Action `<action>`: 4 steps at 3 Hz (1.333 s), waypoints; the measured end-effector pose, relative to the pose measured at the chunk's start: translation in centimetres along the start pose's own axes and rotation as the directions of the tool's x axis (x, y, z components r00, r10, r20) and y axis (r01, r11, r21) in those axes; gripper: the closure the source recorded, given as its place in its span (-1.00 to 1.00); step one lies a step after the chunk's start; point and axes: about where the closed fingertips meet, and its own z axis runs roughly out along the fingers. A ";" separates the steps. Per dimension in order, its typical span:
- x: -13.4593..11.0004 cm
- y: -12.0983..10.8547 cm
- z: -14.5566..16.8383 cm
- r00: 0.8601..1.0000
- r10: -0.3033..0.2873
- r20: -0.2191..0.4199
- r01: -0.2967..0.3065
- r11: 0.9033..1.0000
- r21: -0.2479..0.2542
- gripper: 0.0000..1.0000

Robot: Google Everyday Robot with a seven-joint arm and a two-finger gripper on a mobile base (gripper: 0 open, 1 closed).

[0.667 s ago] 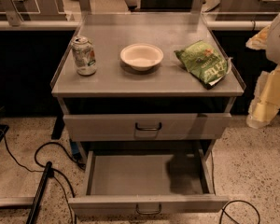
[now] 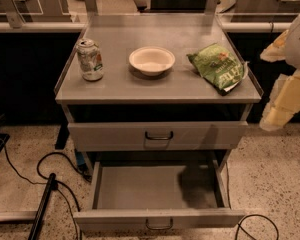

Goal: Close middle drawer

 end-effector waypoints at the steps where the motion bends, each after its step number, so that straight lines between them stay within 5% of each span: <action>1: 0.0 0.0 0.0 1.000 0.000 0.000 0.000 1.000 0.000 -0.15; 3: 0.0 0.0 0.0 1.000 0.000 0.000 0.000 1.000 0.000 0.79; 4: 0.0 0.0 0.0 1.000 0.000 0.000 0.000 1.000 0.000 1.00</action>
Offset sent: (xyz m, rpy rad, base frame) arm 0.0000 0.0000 0.0000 0.0000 0.0000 0.0000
